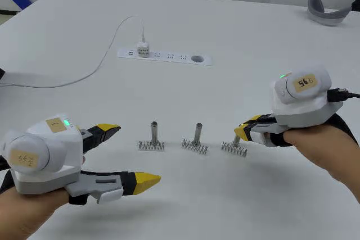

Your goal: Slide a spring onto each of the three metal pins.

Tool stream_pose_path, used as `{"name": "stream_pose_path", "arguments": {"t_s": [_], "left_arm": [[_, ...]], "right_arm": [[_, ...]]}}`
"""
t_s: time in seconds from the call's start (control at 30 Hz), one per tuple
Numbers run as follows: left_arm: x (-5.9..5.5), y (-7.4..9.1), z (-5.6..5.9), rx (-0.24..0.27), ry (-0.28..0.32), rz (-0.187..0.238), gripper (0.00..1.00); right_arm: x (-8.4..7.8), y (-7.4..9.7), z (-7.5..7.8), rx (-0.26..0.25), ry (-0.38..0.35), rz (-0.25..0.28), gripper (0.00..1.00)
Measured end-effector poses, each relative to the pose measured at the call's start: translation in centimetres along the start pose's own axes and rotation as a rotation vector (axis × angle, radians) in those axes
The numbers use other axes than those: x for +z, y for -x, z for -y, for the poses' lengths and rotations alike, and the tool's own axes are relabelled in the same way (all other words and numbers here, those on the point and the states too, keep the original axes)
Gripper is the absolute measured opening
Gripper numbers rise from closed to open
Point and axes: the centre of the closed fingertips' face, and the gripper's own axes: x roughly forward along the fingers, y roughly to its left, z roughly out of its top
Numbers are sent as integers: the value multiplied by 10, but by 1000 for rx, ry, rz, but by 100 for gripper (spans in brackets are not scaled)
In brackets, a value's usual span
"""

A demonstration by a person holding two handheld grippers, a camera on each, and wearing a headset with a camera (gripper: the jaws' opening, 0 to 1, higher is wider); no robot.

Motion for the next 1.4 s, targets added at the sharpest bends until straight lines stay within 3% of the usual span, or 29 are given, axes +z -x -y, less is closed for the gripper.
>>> {"name": "stream_pose_path", "arguments": {"t_s": [0.37, 0.67, 0.97, 1.4], "left_arm": [[1, 0, 0, -3, -3, 1, 83], [1, 0, 0, -2, -1, 0, 83], [1, 1, -1, 2, 2, -2, 83], [-2, 2, 0, 4, 7, -6, 83]], "right_arm": [[-14, 9, 5, 14, 11, 3, 15], [-22, 6, -4, 88, 76, -10, 16], [-37, -4, -14, 169, 136, -66, 17], [-49, -14, -12, 206, 176, -117, 16]]}}
